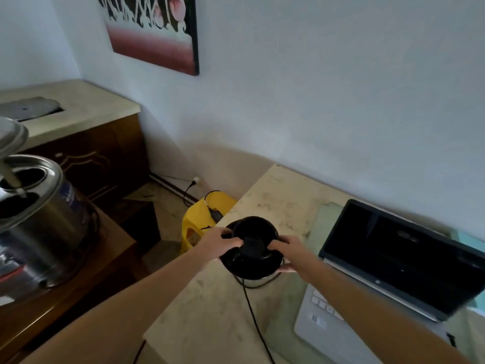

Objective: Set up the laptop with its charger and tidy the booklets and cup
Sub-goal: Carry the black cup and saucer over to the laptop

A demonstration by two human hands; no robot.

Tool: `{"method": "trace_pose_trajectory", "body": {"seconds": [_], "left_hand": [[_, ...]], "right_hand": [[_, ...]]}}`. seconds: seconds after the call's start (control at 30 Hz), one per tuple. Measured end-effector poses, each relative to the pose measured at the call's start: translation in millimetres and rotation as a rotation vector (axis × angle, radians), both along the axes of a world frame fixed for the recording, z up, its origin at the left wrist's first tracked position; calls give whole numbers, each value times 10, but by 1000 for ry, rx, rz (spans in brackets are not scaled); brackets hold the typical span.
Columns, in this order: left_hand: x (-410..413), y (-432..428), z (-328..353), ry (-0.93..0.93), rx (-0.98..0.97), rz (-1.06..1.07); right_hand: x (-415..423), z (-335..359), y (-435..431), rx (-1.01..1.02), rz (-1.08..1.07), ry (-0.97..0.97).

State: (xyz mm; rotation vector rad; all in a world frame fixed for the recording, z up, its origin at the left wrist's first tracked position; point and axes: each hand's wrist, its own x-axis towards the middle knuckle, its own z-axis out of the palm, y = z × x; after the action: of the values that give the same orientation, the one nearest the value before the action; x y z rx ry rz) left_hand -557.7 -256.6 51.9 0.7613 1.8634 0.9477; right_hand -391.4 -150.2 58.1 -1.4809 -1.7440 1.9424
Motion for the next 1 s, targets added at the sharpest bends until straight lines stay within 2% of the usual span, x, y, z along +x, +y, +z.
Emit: {"method": "trace_pose_trajectory", "body": {"seconds": [0.2,0.53,0.8,1.0], "left_hand": [[-458,780,-96,-28,-46,-103],[-1217,2381,-403,-11,-51,-292],[-1545,3700,-710,-77,-92,-312],[-1572,4430,-909,-38,-61,-344]], "right_hand": [[-409,-131,659,-40,-99,-39],[-1063,-398,1800,23,-372,-71],[-1357,-681,2927,71,-490,-51],[-1365,-914,3643,53,-519,-55]]}}
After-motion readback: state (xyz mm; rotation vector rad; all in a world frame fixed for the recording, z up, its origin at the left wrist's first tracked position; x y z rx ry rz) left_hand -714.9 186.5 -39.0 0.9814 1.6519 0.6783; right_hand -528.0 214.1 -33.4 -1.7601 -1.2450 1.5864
